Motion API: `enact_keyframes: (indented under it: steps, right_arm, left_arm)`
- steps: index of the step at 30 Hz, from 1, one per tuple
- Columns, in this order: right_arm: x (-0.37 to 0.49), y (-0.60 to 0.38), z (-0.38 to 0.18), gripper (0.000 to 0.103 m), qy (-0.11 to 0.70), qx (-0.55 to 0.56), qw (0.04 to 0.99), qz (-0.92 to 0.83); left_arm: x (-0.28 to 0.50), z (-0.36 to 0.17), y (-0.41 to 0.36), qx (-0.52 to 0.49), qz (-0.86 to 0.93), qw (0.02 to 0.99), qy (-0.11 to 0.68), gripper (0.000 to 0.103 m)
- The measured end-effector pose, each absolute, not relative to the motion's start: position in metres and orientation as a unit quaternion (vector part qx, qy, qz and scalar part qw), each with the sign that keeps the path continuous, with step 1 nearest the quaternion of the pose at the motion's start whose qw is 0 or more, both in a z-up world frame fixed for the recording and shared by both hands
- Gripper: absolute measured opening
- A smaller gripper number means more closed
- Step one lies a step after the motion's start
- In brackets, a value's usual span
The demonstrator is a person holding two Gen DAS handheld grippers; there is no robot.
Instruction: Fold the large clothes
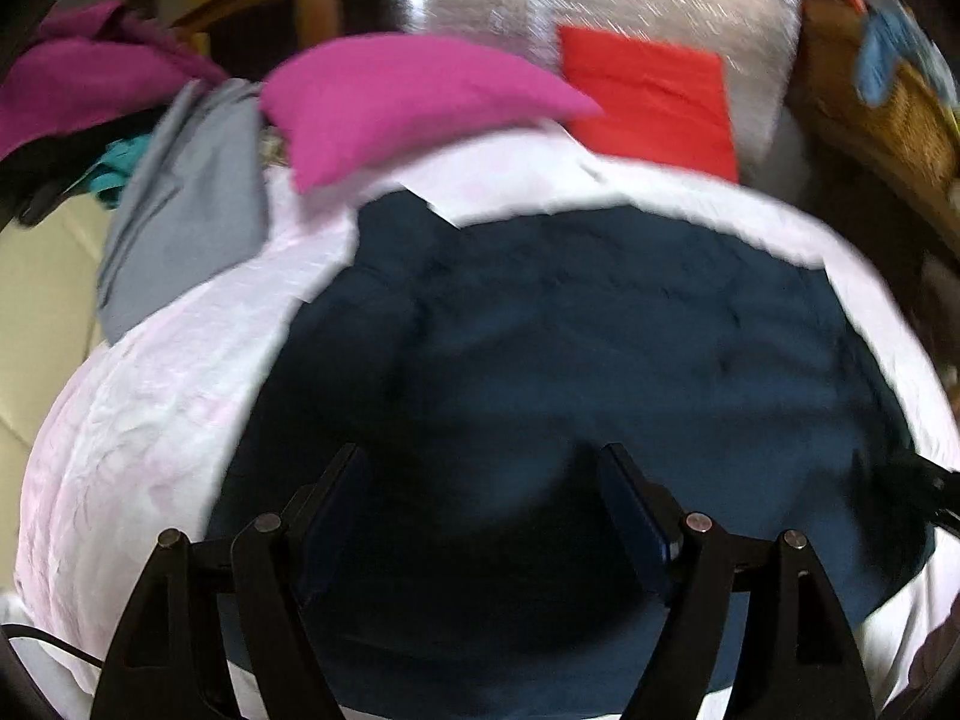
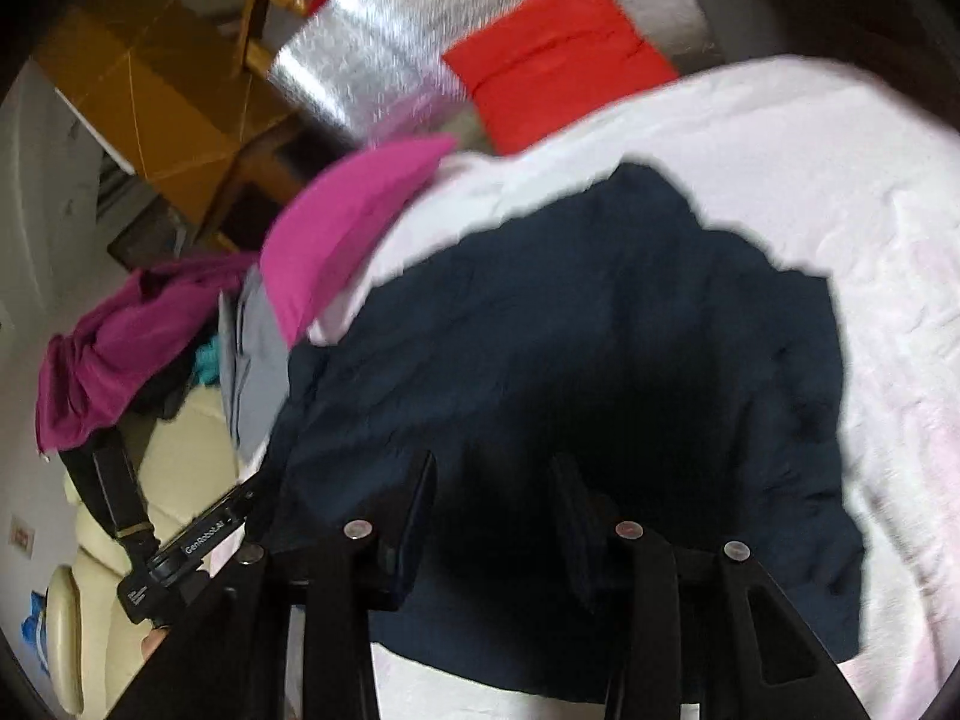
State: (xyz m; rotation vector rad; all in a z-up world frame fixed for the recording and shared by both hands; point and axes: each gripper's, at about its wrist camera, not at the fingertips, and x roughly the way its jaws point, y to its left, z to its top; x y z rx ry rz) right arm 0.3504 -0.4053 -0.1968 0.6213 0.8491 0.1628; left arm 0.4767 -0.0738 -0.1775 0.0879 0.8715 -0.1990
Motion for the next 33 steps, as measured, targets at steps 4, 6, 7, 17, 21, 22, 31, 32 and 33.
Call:
enact_keyframes:
  steps: [4, 6, 7, 17, 21, 22, 31, 32, 33]
  right_arm:
    - [0.364, -0.399, -0.219, 0.041, 0.438, 0.303, 0.844, 0.061]
    - [0.362, -0.401, -0.221, 0.041, 0.436, 0.313, 0.842, 0.062]
    - [0.362, -0.401, -0.222, 0.041, 0.435, 0.32, 0.84, 0.062]
    - [0.364, -0.391, -0.225, 0.042, 0.433, 0.305, 0.847, 0.047]
    - [0.361, -0.394, -0.225, 0.042, 0.428, 0.315, 0.845, 0.052]
    - [0.36, -0.396, -0.226, 0.042, 0.424, 0.323, 0.844, 0.054]
    - [0.354, -0.407, -0.23, 0.042, 0.413, 0.366, 0.83, 0.081]
    - [0.353, -0.407, -0.231, 0.042, 0.413, 0.369, 0.828, 0.082]
    - [0.353, -0.407, -0.231, 0.042, 0.413, 0.37, 0.828, 0.082]
  left_arm:
    - [0.478, -0.192, -0.086, 0.067, -0.082, 0.898, 0.428, 0.084]
    - [0.479, -0.197, -0.084, 0.063, -0.079, 0.896, 0.432, 0.087]
    - [0.479, -0.2, -0.081, 0.061, -0.079, 0.895, 0.434, 0.088]
    - [0.483, -0.219, -0.09, 0.098, -0.062, 0.893, 0.434, 0.091]
    - [0.485, -0.219, -0.09, 0.103, -0.057, 0.893, 0.434, 0.091]
    - [0.487, -0.219, -0.089, 0.101, -0.058, 0.893, 0.435, 0.091]
    - [0.475, -0.22, -0.099, 0.11, -0.038, 0.897, 0.426, 0.092]
    - [0.472, -0.219, -0.1, 0.107, -0.037, 0.897, 0.427, 0.092]
    - [0.471, -0.217, -0.099, 0.099, -0.033, 0.898, 0.428, 0.092]
